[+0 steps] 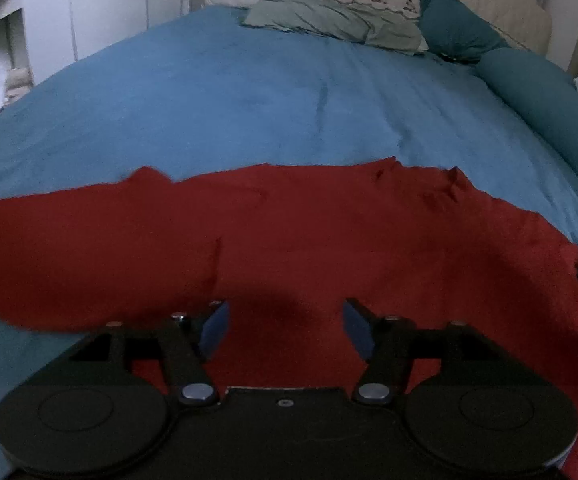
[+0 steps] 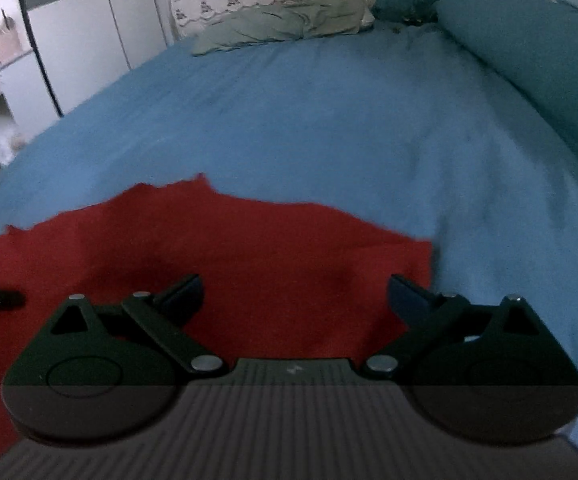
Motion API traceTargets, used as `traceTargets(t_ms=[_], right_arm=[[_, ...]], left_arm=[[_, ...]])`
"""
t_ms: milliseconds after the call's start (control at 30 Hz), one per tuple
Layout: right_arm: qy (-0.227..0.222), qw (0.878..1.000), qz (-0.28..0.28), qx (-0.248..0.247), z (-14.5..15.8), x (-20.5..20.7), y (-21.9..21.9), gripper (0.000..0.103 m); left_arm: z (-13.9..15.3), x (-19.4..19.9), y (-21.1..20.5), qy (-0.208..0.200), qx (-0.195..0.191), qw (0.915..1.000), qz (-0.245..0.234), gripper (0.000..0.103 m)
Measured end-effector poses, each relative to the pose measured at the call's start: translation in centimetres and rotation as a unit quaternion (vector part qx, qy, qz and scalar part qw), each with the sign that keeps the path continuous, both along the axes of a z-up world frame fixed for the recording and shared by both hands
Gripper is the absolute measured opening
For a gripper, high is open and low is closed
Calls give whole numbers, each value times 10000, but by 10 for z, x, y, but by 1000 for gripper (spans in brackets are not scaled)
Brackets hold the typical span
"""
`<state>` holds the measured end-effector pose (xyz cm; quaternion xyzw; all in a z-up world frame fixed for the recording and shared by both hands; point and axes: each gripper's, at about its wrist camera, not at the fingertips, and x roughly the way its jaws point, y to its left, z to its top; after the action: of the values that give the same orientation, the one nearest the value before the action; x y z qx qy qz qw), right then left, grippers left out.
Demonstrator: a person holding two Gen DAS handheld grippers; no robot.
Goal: Fold small clothes
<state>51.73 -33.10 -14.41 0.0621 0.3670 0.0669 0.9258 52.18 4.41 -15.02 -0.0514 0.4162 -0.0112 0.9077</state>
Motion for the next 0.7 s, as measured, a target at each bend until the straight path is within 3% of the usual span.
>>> traceTargets(t_ms=[267,300,367,500,700], right_arm=[[77,9989,126,-451,48,-55,51,103],[84,9986,227,-479,57,-58,65,103],[93,9981,334,-510,73,-58,94,103],[177,9984,454,-283,92,-52,151,103],[220,9980,522,-267,103,-40,226,103]], left_arm=[[46,-64,84,518,-620,9929,869,78],[54,-69,95,520,-606,9920,978,80],[70,-78,117,425,-436,9908,1212,99],[91,-83,165,183,-216,9851,1694,100],[87,-75,255,-79,-355,9651,2593,100]])
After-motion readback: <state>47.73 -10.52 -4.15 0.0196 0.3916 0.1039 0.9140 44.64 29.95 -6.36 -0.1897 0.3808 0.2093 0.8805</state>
